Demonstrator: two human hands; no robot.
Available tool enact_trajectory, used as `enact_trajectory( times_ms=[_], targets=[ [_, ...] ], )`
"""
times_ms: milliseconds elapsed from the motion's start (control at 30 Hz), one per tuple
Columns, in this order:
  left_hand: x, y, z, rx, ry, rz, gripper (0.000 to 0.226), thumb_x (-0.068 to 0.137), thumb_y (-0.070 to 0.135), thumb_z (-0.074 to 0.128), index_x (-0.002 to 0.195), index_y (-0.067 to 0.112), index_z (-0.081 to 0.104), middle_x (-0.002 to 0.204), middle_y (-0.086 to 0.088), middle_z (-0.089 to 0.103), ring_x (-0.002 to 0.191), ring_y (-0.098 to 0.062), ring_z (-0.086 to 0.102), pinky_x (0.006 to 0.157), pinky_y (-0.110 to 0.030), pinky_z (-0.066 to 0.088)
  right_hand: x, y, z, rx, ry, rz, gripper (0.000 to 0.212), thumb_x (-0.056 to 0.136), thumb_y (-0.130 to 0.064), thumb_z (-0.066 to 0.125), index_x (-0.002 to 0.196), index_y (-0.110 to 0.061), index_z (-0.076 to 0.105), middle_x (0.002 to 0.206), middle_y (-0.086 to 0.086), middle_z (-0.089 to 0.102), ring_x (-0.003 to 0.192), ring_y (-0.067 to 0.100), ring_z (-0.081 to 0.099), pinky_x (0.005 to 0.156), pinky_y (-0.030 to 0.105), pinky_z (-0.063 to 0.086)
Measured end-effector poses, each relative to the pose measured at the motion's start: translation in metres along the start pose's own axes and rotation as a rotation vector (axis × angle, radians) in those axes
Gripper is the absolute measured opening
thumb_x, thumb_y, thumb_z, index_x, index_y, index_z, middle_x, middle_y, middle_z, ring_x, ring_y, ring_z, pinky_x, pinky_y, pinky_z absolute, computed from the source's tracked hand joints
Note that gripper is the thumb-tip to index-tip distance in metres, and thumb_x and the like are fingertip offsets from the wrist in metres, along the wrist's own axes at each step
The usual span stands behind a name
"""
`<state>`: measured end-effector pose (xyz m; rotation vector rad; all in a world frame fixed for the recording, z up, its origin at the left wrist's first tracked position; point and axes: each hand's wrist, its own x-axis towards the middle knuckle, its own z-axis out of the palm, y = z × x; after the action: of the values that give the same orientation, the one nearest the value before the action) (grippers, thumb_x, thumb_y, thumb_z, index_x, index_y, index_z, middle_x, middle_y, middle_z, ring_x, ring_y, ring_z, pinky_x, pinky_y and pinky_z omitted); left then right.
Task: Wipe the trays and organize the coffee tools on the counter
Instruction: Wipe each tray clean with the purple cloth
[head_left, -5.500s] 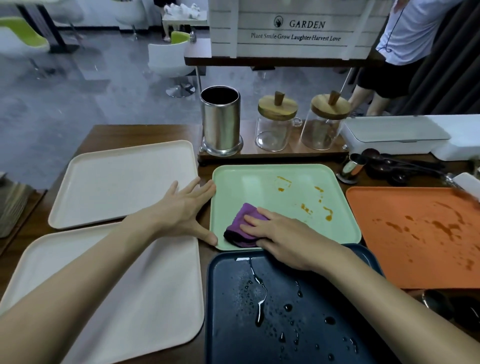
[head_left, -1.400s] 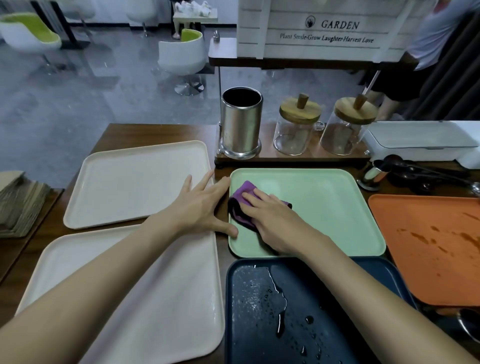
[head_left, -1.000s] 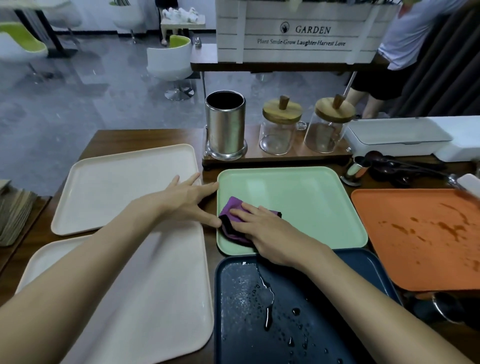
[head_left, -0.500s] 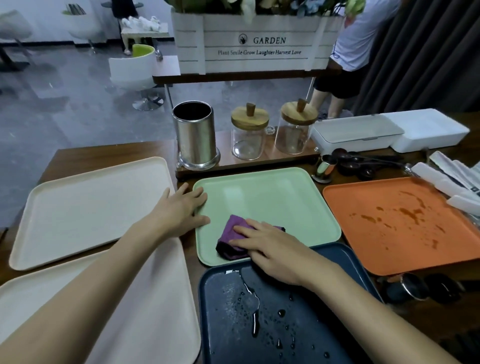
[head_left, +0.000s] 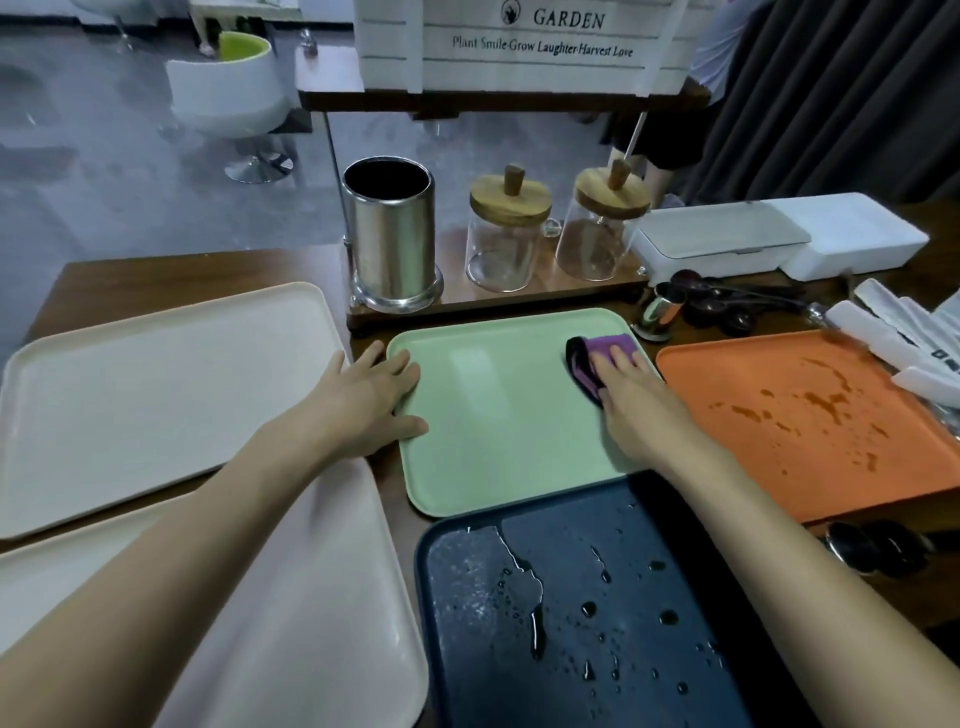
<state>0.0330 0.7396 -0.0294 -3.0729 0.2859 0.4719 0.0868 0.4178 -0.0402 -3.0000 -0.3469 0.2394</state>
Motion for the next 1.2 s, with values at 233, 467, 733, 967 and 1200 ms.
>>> enact_trajectory(
  times_ms=[233, 467, 733, 967, 1200],
  targets=[
    [0.002, 0.001, -0.002, -0.038, -0.046, -0.011, 0.075, 0.096, 0.059, 0.050, 0.156, 0.023, 0.024, 0.167, 0.003, 0.016, 0.155, -0.031, 0.004, 0.120, -0.057, 0.015, 0.037, -0.020, -0.009, 0.023, 0.116, -0.039, 0.048, 0.106, -0.019, 0.037, 0.153, -0.006, 0.035, 0.159, 0.017, 0.033, 0.148, 0.034, 0.023, 0.121, 0.036, 0.012],
    [-0.002, 0.008, -0.006, -0.031, -0.054, -0.066, 0.079, 0.099, 0.058, 0.047, 0.161, 0.021, 0.016, 0.170, 0.000, 0.006, 0.156, -0.033, -0.002, 0.123, -0.059, 0.007, 0.014, -0.046, -0.014, 0.198, 0.028, -0.149, 0.054, 0.100, -0.020, 0.051, 0.153, -0.030, 0.041, 0.164, -0.007, 0.028, 0.152, 0.018, 0.022, 0.114, 0.036, 0.029],
    [-0.016, 0.024, 0.000, -0.120, 0.025, -0.190, 0.071, 0.101, 0.050, 0.045, 0.162, 0.025, 0.018, 0.171, 0.003, 0.002, 0.155, -0.031, -0.019, 0.119, -0.066, -0.007, -0.028, -0.070, 0.002, 0.299, -0.036, -0.338, 0.063, 0.093, -0.041, 0.067, 0.151, -0.034, 0.044, 0.164, -0.007, 0.027, 0.153, 0.019, 0.016, 0.118, 0.036, 0.025],
    [-0.109, 0.083, 0.021, -0.278, 0.411, -0.287, 0.051, 0.105, 0.039, 0.045, 0.155, 0.030, 0.040, 0.168, 0.002, 0.022, 0.157, -0.031, 0.000, 0.123, -0.060, 0.003, -0.034, -0.068, -0.009, 0.308, 0.162, -0.453, 0.034, 0.094, -0.014, 0.057, 0.124, -0.027, 0.067, 0.100, 0.004, 0.071, 0.100, 0.035, 0.059, 0.077, 0.036, 0.041],
    [-0.226, 0.157, 0.065, -0.536, 0.545, -0.385, 0.072, 0.090, 0.063, 0.030, 0.152, 0.029, 0.046, 0.163, 0.013, 0.025, 0.154, -0.008, -0.002, 0.125, -0.040, 0.000, -0.108, -0.050, -0.052, 0.518, 0.212, -0.688, 0.034, 0.097, -0.019, 0.061, 0.128, -0.030, 0.066, 0.109, -0.002, 0.074, 0.099, 0.026, 0.062, 0.082, 0.036, 0.046]
  ],
)
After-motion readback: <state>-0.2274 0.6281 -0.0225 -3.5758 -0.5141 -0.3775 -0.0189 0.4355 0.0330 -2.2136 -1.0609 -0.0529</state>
